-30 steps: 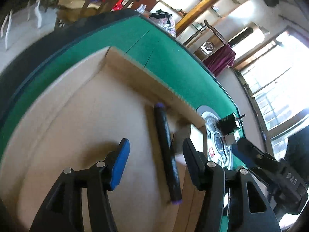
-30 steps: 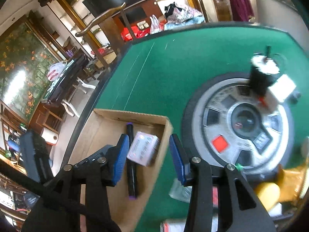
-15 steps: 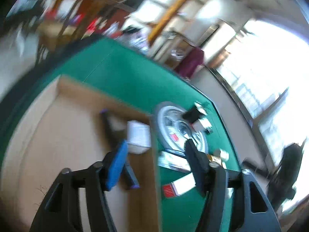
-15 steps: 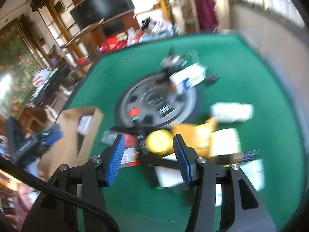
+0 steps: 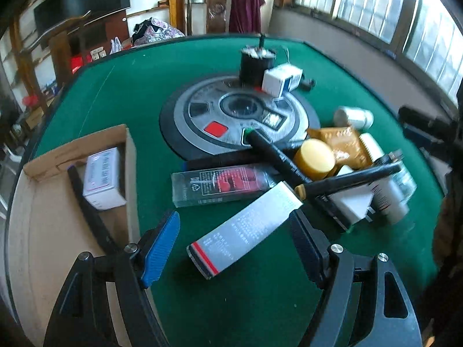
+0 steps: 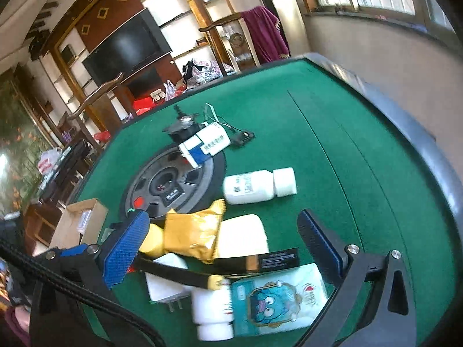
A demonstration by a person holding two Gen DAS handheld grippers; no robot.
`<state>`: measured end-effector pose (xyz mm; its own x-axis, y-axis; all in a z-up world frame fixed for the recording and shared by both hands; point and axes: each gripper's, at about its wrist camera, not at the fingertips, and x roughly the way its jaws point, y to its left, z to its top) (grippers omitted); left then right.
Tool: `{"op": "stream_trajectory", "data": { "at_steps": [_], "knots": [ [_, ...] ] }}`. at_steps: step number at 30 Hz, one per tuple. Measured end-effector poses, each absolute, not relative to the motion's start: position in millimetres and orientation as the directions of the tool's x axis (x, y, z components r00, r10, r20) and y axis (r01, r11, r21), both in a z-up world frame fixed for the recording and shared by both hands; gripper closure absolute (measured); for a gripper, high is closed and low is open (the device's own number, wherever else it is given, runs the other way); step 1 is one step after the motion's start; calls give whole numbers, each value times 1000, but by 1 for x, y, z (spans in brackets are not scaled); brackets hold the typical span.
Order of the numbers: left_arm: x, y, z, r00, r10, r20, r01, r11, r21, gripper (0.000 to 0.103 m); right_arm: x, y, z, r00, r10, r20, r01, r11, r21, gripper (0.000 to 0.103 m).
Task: Organize objects
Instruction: 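Grasp the grey-and-red box with the left gripper, then carry the grey box toward the tray while the right gripper grasps the clear red-printed packet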
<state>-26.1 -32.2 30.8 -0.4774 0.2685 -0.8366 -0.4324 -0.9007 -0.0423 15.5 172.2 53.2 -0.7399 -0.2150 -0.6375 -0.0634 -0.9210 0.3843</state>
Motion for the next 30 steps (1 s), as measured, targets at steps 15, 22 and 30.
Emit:
{"op": "stream_trajectory", "data": {
  "at_steps": [15,22,30],
  "knots": [
    [1,-9,25,-453,268,-850,-453,-891,-39,70,16,188,39,-728,-260,-634,-88,-882,463,1],
    [-16,17,11,-470,219,-855,-444,-896,15,49,17,193,34,-729,-224,-647,-125,-885,448,1],
    [8,-17,35,-516,356,-779,-378,-911,-166,81,15,198,32,-721,-256,-644,-111,-874,472,1]
  ]
}}
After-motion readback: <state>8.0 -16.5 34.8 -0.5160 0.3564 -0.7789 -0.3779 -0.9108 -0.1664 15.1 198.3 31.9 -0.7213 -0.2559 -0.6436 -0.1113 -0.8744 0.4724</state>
